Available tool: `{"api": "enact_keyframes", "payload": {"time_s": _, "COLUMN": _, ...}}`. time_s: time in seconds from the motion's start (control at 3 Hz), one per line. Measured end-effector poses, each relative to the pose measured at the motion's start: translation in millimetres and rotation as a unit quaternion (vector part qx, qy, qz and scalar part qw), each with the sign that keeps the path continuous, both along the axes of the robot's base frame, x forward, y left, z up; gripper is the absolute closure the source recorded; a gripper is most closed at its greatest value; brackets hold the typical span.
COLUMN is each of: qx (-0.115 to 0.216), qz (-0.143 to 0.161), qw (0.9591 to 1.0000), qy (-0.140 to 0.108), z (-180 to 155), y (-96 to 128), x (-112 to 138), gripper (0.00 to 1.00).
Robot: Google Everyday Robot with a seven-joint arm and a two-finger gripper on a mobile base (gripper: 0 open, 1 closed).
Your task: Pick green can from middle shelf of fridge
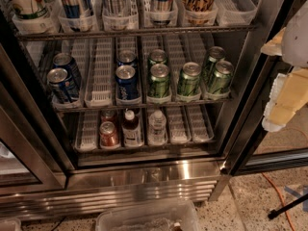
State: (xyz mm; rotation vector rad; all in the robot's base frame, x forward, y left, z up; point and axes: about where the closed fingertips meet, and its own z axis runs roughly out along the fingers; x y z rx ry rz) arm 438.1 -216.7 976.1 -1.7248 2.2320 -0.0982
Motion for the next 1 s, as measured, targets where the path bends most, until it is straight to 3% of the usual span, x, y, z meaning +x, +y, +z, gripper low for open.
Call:
{"api": "enact_keyframes", "payload": {"time_s": 0.67, "qx": 0.014, "qz": 0.002, "qw": 0.9999, "qy": -0.001, "z": 0.9, "y": 7.1, "x": -2.2, "gripper": 0.0}}
{"api": "enact_keyframes", "payload": {"time_s": 1.0, "qx": 0.054, "qz": 0.003, "qw": 0.9985, "qy": 0.001, "z": -1.1, "y": 21.4, "x": -9.6, "gripper": 0.0}}
